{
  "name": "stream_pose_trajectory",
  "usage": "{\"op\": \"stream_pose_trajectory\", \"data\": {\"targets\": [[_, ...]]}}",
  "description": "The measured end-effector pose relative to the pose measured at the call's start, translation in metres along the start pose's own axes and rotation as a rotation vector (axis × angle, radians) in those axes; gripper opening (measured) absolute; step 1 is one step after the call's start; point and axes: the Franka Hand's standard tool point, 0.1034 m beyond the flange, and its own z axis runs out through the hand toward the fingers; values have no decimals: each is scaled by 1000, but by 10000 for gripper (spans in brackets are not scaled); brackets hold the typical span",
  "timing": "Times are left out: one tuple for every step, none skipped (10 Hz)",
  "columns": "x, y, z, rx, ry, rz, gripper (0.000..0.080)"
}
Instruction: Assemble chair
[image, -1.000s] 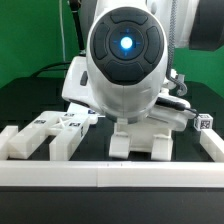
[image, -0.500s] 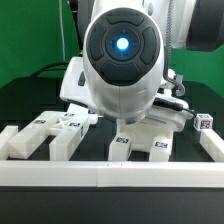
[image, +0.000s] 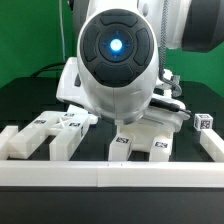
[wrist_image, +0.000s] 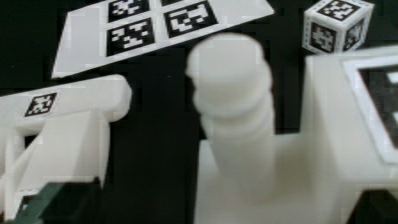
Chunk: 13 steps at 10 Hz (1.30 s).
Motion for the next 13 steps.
{"op": "stream_pose_trajectory", "data": {"targets": [[0,2,0,2,0,2,649],[1,3,0,4,-1,3,649],[2,4,-4,-23,25,6,649],[2,3,-5,-24,29,6,649],[5,5,-7,-20,47,6,649],[16,0,-23,-11,176,-9,649],[14,-3,-29,9,262,-17,649],[13,-2,-31,23,309,-17,649],[18,-4,-41,43,397,-20,649],[17,-5,-44,56,446,-22,649],[21,-7,-53,76,539,-25,649],[19,-8,-58,99,632,-27,649],[16,-5,-58,110,662,-24,649]]}}
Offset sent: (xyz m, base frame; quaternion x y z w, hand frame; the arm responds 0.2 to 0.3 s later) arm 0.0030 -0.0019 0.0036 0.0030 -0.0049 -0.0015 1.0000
